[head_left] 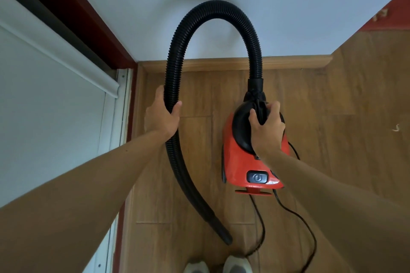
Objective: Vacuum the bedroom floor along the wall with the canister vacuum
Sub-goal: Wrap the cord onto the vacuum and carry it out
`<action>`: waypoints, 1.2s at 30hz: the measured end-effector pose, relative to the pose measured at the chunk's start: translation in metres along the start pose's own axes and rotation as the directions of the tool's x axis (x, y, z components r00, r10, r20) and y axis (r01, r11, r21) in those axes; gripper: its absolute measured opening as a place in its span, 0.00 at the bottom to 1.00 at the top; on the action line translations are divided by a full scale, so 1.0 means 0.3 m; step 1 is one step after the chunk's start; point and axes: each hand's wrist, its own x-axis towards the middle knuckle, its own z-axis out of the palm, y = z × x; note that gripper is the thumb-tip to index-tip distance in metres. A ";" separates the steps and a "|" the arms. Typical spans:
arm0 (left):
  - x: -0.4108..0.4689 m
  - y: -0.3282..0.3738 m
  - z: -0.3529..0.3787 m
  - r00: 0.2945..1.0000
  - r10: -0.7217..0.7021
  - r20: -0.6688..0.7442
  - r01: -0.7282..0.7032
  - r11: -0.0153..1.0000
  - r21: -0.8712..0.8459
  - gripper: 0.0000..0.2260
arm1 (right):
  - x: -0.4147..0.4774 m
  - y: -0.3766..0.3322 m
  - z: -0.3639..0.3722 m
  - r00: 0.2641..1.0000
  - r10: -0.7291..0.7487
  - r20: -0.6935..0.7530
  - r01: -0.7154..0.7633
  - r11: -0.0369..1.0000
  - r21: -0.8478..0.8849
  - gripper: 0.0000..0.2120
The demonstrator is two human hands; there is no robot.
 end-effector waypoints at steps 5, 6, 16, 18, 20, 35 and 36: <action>0.028 -0.046 0.045 0.998 -0.064 0.000 0.064 0.998 -0.014 0.26 | 0.022 0.069 0.055 0.999 -0.015 0.047 0.016 1.000 -0.008 0.08; 0.032 -0.055 0.052 0.998 -0.061 -0.004 0.061 0.998 -0.008 0.26 | 0.021 0.084 0.064 0.999 -0.012 0.053 0.013 1.000 -0.012 0.08; 0.069 -0.131 0.094 0.998 -0.057 0.031 0.058 0.998 -0.031 0.25 | 0.062 0.113 0.089 0.999 -0.029 0.029 0.030 0.999 -0.036 0.08; 0.077 -0.136 0.103 0.998 -0.063 0.032 0.064 0.996 -0.057 0.25 | 0.066 0.115 0.089 0.999 -0.031 0.025 0.032 0.998 -0.046 0.09; 0.084 -0.133 0.108 0.998 -0.063 0.029 0.065 0.996 -0.066 0.25 | 0.069 0.113 0.095 0.999 -0.034 0.018 0.035 0.998 -0.058 0.10; 0.070 -0.072 0.015 0.980 -0.155 0.128 0.153 0.988 0.028 0.27 | 0.067 0.066 0.061 0.982 0.110 0.152 -0.066 0.961 -0.268 0.17; 0.064 -0.049 0.001 0.975 -0.163 0.149 0.161 0.987 0.028 0.28 | 0.077 0.057 0.050 0.968 0.157 0.194 -0.091 0.946 -0.312 0.18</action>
